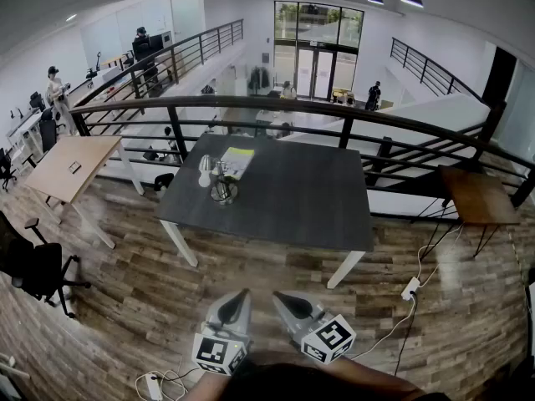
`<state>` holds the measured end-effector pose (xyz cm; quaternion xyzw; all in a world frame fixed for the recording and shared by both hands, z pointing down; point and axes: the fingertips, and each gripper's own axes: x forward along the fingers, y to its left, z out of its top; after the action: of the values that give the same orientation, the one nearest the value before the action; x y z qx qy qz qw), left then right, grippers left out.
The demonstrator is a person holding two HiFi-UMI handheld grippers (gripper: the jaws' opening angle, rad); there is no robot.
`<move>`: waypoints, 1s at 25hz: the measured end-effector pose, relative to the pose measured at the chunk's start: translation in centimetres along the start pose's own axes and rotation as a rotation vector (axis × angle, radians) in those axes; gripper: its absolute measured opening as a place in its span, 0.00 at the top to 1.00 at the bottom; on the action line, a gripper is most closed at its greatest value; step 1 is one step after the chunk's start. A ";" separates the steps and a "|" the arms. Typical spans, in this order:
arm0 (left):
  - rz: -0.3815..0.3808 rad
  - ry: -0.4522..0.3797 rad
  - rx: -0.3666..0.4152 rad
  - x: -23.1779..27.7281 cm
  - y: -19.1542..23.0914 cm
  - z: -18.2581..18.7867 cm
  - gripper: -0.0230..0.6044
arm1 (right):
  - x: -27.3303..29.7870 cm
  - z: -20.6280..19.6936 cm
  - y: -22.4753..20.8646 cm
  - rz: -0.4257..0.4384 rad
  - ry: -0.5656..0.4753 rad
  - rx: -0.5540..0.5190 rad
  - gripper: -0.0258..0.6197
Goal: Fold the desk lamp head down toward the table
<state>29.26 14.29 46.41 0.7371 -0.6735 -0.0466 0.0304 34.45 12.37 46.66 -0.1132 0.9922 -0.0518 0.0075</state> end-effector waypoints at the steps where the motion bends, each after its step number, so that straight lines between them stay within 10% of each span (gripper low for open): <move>1: -0.005 0.008 0.004 0.0 -0.2 -0.1 0.96 | -0.1 -0.2 0.0 -0.004 -0.001 0.007 0.96; 14: -0.042 0.001 0.000 0.5 2.7 -0.2 0.96 | 3.4 -1.3 0.7 0.014 0.020 0.031 0.96; 25: -0.054 -0.002 -0.013 0.9 14.3 1.1 0.96 | 16.5 -1.0 2.5 0.067 0.023 0.048 0.96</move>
<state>15.08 12.14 46.85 0.7546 -0.6532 -0.0523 0.0332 17.79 11.15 47.39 -0.0793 0.9939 -0.0768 0.0007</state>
